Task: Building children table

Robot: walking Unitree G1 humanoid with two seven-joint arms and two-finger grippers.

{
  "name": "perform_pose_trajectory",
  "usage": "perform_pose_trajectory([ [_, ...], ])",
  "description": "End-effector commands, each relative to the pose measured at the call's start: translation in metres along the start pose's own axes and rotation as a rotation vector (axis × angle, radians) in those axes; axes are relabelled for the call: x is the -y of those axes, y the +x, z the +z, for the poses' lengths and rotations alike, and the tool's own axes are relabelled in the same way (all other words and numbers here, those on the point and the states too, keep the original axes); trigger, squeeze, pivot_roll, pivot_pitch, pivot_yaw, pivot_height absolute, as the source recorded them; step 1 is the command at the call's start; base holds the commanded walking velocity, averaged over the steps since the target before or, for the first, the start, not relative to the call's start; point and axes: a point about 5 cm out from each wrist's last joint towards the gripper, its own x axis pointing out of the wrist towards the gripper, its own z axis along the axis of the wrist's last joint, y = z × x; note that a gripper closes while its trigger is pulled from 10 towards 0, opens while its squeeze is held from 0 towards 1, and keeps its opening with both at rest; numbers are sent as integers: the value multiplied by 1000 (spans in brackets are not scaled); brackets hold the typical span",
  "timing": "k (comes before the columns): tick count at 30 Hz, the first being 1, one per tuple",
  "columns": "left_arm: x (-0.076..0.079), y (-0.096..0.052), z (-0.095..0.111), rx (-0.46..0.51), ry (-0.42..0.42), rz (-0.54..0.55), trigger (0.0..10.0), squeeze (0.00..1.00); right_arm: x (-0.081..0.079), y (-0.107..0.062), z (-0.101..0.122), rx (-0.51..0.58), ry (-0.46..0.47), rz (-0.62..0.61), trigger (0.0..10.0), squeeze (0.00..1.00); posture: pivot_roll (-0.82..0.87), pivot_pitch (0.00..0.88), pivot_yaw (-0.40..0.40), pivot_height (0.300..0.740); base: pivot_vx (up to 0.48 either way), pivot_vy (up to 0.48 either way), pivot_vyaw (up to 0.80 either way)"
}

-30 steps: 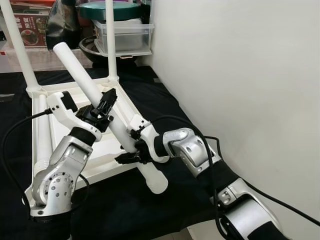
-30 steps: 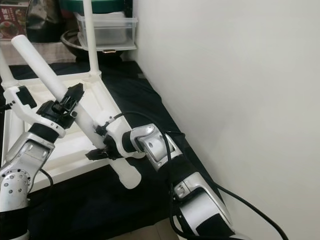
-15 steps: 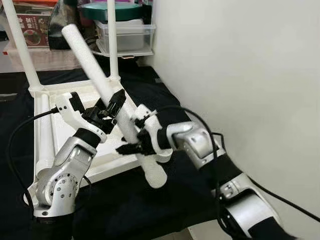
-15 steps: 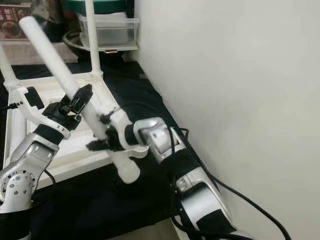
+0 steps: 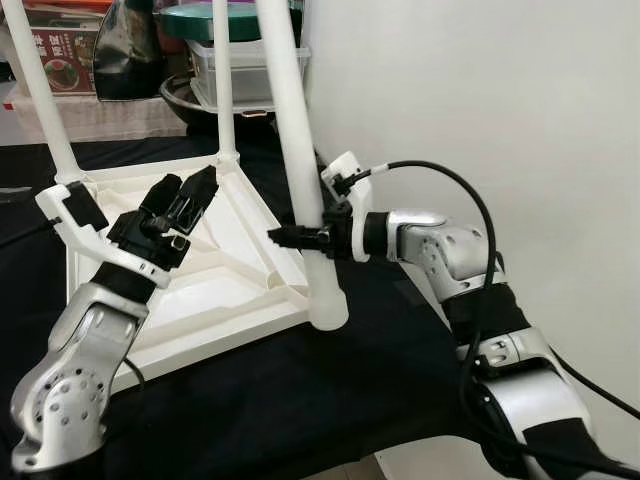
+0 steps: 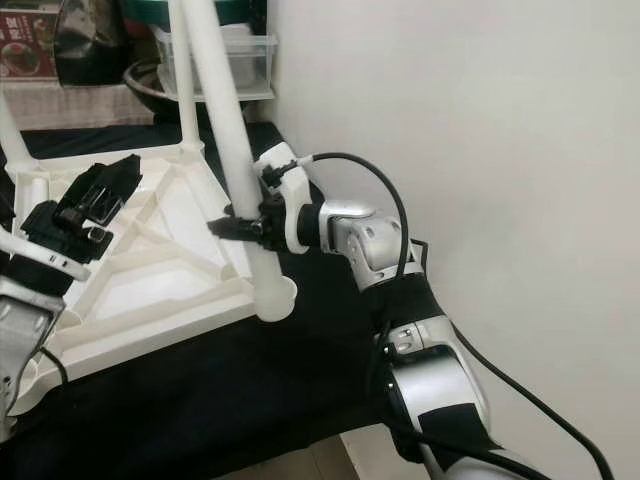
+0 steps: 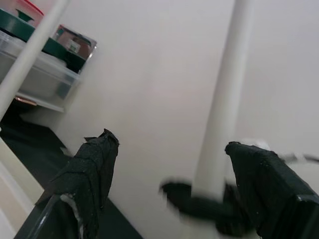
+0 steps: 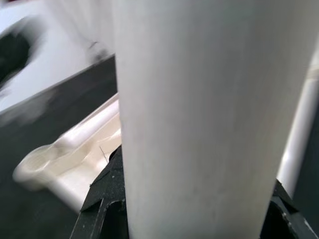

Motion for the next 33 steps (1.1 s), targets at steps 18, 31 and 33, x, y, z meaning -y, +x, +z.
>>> perform_pose_trajectory([
  [18,-3,-18,-51,-457,158,-167,10000,0,-58,31,39,341,47,243,0,0,139,0,-91,740,0,0,0],
  [31,-9,-12,-61,-472,266,-139,10000,0,-86,37,31,351,74,388,0,0,139,0,-93,740,0,0,0],
  [33,-8,-10,-63,-473,269,-161,10000,0,-92,38,29,346,77,409,0,0,139,0,-93,740,0,0,0],
])
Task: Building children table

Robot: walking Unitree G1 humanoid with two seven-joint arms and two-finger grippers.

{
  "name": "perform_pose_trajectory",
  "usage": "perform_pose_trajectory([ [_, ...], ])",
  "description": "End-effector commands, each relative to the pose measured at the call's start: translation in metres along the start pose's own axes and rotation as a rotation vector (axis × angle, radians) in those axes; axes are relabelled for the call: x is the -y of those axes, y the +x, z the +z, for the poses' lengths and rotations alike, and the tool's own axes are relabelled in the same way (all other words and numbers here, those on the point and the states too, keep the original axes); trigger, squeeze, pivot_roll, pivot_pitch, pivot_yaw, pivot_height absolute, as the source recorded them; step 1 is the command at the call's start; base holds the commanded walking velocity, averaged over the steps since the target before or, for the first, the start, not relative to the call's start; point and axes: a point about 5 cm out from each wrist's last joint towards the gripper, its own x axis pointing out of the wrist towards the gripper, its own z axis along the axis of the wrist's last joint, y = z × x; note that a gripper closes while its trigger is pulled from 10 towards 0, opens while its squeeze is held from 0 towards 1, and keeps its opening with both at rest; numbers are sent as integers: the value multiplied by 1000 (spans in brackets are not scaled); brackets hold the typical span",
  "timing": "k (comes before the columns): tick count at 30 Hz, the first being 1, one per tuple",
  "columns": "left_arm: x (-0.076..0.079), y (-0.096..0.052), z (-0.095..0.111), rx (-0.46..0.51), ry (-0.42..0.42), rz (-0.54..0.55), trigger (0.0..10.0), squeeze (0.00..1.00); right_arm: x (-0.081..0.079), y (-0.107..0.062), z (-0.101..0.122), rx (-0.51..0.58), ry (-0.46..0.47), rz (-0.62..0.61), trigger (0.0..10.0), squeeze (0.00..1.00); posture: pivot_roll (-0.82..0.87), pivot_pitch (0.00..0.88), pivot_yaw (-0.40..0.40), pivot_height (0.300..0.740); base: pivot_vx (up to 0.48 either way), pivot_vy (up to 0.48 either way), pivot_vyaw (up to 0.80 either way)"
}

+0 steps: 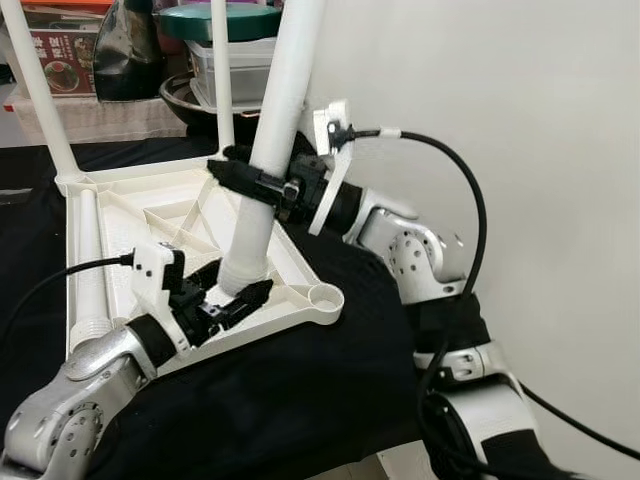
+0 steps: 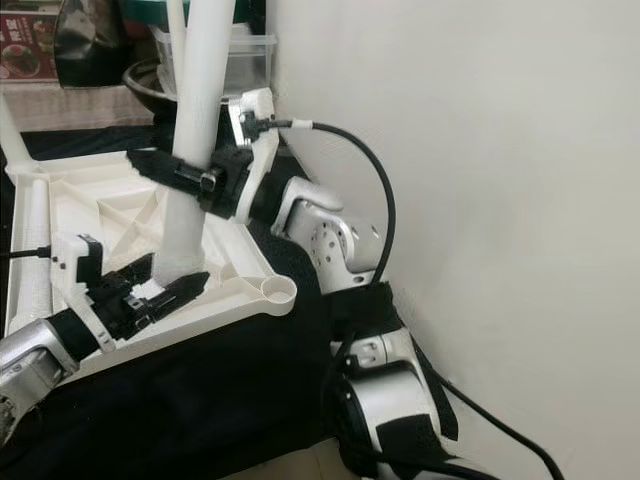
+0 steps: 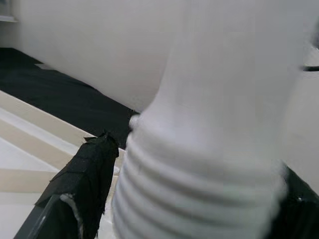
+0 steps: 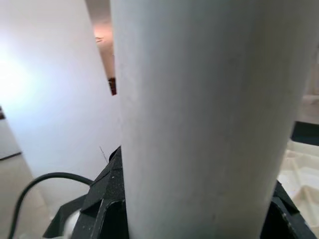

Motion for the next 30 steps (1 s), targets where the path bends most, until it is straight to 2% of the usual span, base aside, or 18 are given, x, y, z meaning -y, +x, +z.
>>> perform_pose_trajectory([
  [1,2,4,0,4,27,-20,10000,0,-7,3,1,0,5,40,0,0,135,0,-90,740,0,0,0],
  [7,9,12,0,-25,117,-72,10000,0,-13,7,-6,-19,16,66,0,0,137,0,-91,740,0,0,0],
  [8,11,13,0,-26,134,-81,8510,0,-13,8,-7,-23,20,66,0,0,137,0,-90,740,0,0,0],
  [9,11,15,0,-22,152,-79,4510,0,-14,9,-9,-25,24,65,0,0,135,0,-89,740,0,0,0],
  [10,11,16,0,-16,155,-80,0,0,-15,10,-10,-26,26,64,0,0,134,0,-89,740,0,0,0],
  [18,13,16,-10,-40,168,-67,0,0,-13,9,-10,-21,31,14,0,0,132,0,-89,740,0,0,0],
  [19,13,15,-11,-45,173,-58,0,0,-12,9,-10,-21,29,2,4196,0,133,0,-91,740,0,0,0],
  [20,12,15,-12,-49,178,-53,0,0,-11,9,-10,-21,28,-5,4196,0,133,0,-91,740,0,0,0],
  [21,10,15,-13,-58,191,-33,10000,0,-11,8,-9,-20,19,-19,10000,0,133,0,-91,740,0,0,0],
  [22,9,15,-14,-65,201,-19,10000,0,-10,8,-9,-20,12,-27,10000,0,133,0,-91,740,0,0,0],
  [23,6,15,-15,-76,222,8,10000,0,-9,8,-8,5,19,-54,10000,204,133,0,-91,740,0,0,0],
  [25,3,15,-16,-86,246,35,10000,0,-7,8,-6,35,33,-85,10000,204,133,0,-91,740,0,0,0],
  [26,-1,15,-17,-107,282,59,10000,0,-6,7,-6,40,40,-94,10000,1000,133,0,-91,740,0,0,0],
  [27,-1,15,-17,-107,282,59,10000,0,-6,7,-6,40,40,-94,10000,1000,133,0,-91,740,0,0,0],
  [30,-12,14,-22,-172,396,137,10000,0,-2,6,-7,44,44,-156,10000,1000,138,0,-92,740,0,0,0],
])
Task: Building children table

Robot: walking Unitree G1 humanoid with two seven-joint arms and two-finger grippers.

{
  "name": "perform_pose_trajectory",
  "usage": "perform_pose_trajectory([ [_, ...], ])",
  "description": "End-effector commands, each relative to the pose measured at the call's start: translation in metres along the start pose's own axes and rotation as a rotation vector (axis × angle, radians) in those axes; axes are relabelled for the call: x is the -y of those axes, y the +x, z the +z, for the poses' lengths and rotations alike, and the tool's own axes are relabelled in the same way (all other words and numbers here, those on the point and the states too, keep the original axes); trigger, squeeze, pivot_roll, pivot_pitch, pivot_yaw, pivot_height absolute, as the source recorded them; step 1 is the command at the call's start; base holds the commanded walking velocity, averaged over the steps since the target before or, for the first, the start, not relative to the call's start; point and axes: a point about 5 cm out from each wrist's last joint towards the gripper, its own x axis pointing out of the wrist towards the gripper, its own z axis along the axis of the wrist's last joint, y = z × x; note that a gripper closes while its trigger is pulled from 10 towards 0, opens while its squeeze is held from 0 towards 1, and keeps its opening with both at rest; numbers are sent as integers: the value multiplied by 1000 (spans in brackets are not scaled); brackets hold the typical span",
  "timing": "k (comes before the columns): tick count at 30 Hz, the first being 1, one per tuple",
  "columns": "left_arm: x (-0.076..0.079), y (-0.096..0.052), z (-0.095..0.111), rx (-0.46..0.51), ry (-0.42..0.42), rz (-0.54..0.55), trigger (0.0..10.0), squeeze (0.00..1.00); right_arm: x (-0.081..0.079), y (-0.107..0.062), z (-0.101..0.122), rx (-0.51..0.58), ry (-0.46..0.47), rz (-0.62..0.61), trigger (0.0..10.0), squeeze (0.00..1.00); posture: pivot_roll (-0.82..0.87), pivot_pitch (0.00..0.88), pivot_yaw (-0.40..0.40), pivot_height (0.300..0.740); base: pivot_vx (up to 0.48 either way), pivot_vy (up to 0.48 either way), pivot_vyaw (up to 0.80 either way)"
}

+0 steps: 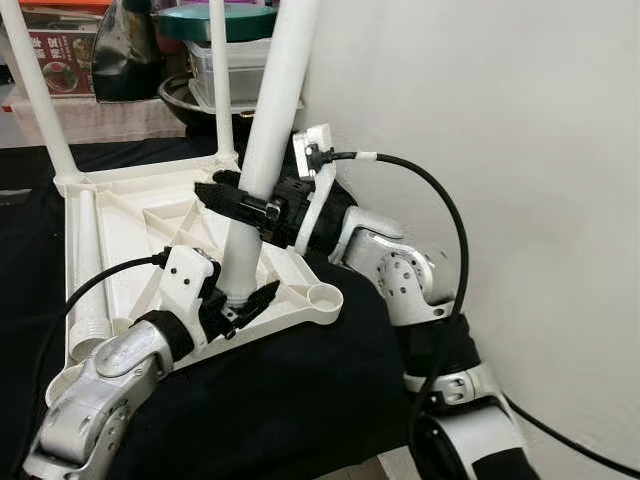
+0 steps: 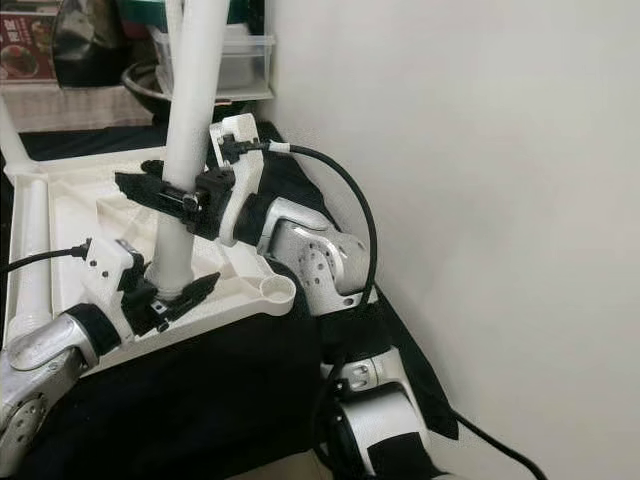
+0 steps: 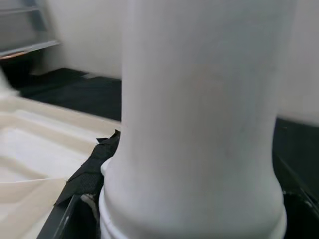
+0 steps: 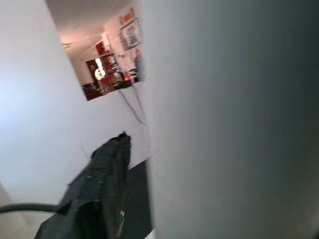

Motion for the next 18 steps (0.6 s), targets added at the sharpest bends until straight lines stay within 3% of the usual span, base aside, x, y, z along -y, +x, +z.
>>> perform_pose_trajectory([
  [1,-3,1,-17,-105,69,38,10000,0,1,2,5,53,16,-47,10000,588,137,0,-91,740,0,0,0],
  [2,-5,2,-22,-126,82,68,10000,0,9,2,5,94,77,-113,10000,0,137,0,-91,740,0,0,0],
  [4,-5,3,-29,-154,104,102,10000,0,18,2,6,153,180,-181,10000,0,135,0,-89,740,0,0,0],
  [5,-5,3,-29,-154,104,102,10000,0,18,2,6,153,180,-181,10000,0,135,0,-89,740,0,0,0],
  [8,4,5,-34,-173,124,95,10000,0,15,2,8,225,294,-163,10000,0,133,0,-90,740,0,0,0],
  [12,10,8,-36,-180,134,85,10000,0,12,5,4,243,320,-172,10000,0,133,0,-90,740,0,0,0],
  [13,11,9,-36,-179,140,82,10000,0,11,7,1,241,324,-182,6353,0,133,0,-90,740,0,0,0],
  [14,11,9,-36,-179,140,82,10000,0,11,7,1,241,324,-182,6353,0,133,0,-90,740,0,0,0],
  [15,12,12,-34,-170,145,82,10000,0,9,8,-4,248,353,-185,0,0,138,0,-96,740,0,0,0],
  [18,13,14,-33,-163,148,82,10000,0,8,9,-7,254,374,-185,0,0,138,0,-96,740,0,0,0],
])
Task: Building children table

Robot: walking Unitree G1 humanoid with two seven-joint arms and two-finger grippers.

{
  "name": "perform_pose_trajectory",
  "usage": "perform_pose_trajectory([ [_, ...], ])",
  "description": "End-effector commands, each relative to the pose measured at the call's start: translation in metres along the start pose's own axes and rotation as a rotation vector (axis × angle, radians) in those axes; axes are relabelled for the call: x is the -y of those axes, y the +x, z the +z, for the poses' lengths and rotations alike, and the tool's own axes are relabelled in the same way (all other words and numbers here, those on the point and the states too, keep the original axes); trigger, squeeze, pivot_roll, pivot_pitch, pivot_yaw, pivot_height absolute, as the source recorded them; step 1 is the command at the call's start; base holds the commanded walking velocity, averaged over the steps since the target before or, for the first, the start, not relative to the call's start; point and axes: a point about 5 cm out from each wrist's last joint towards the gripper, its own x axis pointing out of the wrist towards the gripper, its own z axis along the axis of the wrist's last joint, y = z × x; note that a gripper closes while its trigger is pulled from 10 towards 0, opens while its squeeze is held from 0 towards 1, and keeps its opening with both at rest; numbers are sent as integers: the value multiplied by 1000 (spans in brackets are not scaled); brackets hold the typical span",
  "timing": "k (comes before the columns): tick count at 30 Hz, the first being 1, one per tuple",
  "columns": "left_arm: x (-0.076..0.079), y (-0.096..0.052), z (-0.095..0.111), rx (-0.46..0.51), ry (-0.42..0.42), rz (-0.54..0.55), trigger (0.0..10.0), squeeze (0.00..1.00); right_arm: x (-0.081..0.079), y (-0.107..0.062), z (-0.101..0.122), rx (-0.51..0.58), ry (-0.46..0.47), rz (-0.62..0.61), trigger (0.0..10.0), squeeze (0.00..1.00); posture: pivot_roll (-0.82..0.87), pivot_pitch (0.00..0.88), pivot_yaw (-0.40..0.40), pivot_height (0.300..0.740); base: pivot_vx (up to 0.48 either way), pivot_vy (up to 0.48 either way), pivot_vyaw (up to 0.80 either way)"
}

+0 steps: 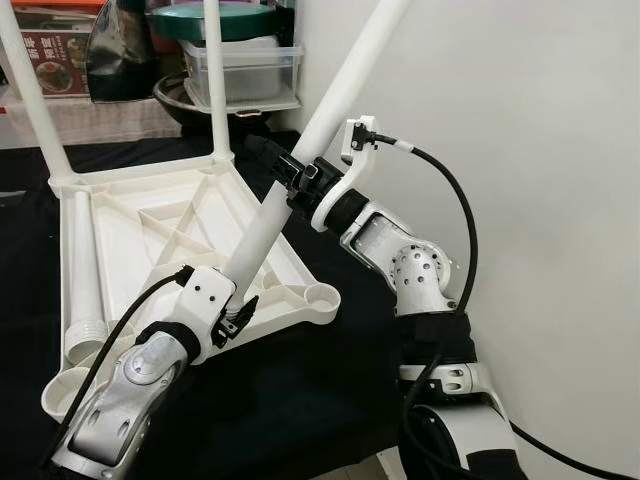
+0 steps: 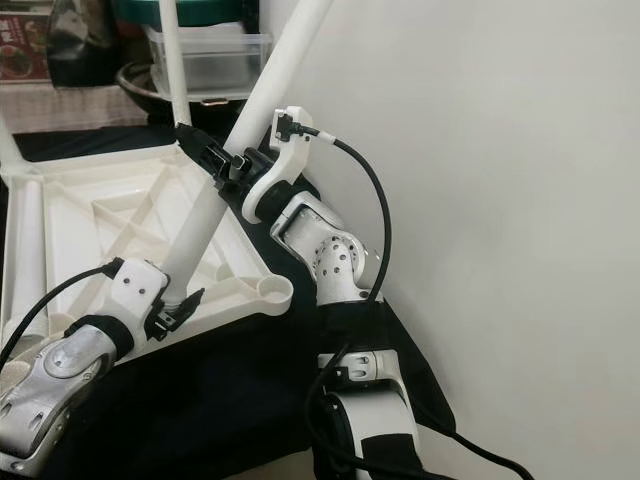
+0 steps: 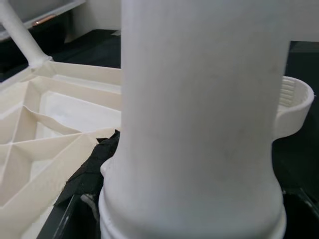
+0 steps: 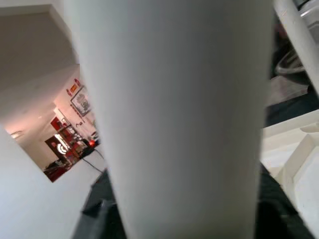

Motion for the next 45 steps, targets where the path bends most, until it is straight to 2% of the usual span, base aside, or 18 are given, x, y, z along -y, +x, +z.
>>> perform_pose_trajectory([
  [1,10,6,2,9,16,-30,10000,0,-24,12,-30,5,160,90,0,0,138,0,-96,740,0,0,0],
  [8,2,9,7,29,54,-10,10000,0,-26,6,-44,-45,161,106,0,0,136,0,-97,740,0,0,0],
  [18,4,10,7,32,56,-5,10000,0,-28,5,-45,-57,170,107,0,0,134,0,-95,740,0,0,0],
  [19,5,11,6,33,56,-6,10000,0,-29,6,-46,-76,158,105,5490,0,134,0,-96,740,0,0,0],
  [21,5,11,6,33,56,-6,10000,0,-29,6,-46,-76,158,105,5490,0,134,0,-96,740,0,0,0],
  [22,6,11,7,34,56,-7,10000,0,-30,7,-48,-87,152,105,10000,0,136,0,-97,740,0,0,0],
  [24,6,11,7,38,57,-7,10000,0,-32,6,-51,-92,147,103,10000,0,137,0,-97,740,0,0,0],
  [25,6,11,8,42,58,-9,10000,0,-31,5,-55,-96,135,96,10000,639,143,0,-99,740,0,0,0],
  [27,6,11,9,46,59,-9,10000,0,-31,5,-58,-97,127,91,10000,639,143,0,-99,740,0,0,0],
  [28,6,11,10,49,60,-10,10000,0,-30,3,-62,-98,123,86,10000,1000,143,0,-99,740,0,0,0],
  [33,6,12,12,57,62,-12,10000,0,-29,2,-67,-114,112,81,10000,1000,146,0,-101,740,0,0,0],
  [34,7,12,13,59,61,-13,10000,0,-29,3,-70,-125,105,74,10000,498,143,0,-99,740,0,0,0],
  [38,7,12,13,61,61,-14,10000,0,-29,3,-71,-132,99,70,10000,498,145,0,-100,740,0,0,0],
  [39,7,12,14,61,61,-15,10000,0,-29,3,-72,-134,98,64,10000,0,146,0,-101,740,0,0,0],
  [42,8,13,14,61,62,-17,10000,0,-28,3,-73,-129,99,60,9098,0,146,0,-101,740,0,0,0],
  [43,8,13,14,61,63,-18,10000,0,-28,3,-74,-119,101,57,3333,0,146,0,-101,740,0,0,0],
  [44,8,13,14,61,63,-18,10000,0,-28,3,-74,-119,101,57,3333,0,146,0,-101,740,0,0,0],
  [45,8,13,14,61,66,-19,10000,0,-27,3,-75,-106,108,49,0,0,146,0,-101,740,0,0,0],
])
